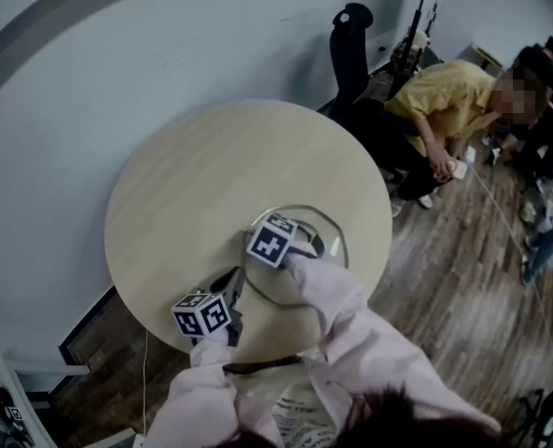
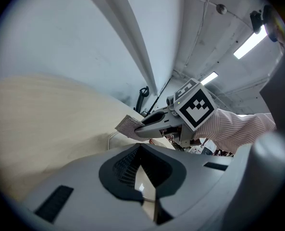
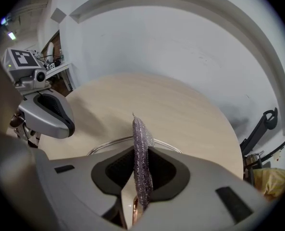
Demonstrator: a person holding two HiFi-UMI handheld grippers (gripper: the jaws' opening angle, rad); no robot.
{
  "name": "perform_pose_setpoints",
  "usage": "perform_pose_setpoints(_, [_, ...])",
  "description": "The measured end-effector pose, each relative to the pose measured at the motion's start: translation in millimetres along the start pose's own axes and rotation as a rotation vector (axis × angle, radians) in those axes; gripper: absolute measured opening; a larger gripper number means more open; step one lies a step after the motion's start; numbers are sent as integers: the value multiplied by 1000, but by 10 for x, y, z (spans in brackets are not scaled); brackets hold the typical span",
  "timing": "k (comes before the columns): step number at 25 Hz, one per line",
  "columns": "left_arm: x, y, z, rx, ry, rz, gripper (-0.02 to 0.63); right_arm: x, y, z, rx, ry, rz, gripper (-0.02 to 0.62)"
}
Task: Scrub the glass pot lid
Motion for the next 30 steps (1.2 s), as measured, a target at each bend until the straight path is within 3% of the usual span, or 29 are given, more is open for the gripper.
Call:
perform_pose_setpoints(10, [60,-16,26,9,22,-6,-2,-41,73,180,103,53,-12,87])
perform_pose_setpoints(30, [186,-88,21,15,61,-14,-2,49,10,452,193,118,-30,87])
Point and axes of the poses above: the fingertips, and each gripper's own axes: x backward along the fingers, z to its left, y out of its top, the point moved 6 cm from there along x, backward along the fingers, and after that the axes turned 14 degrees about -z, right-handed, at the moved point
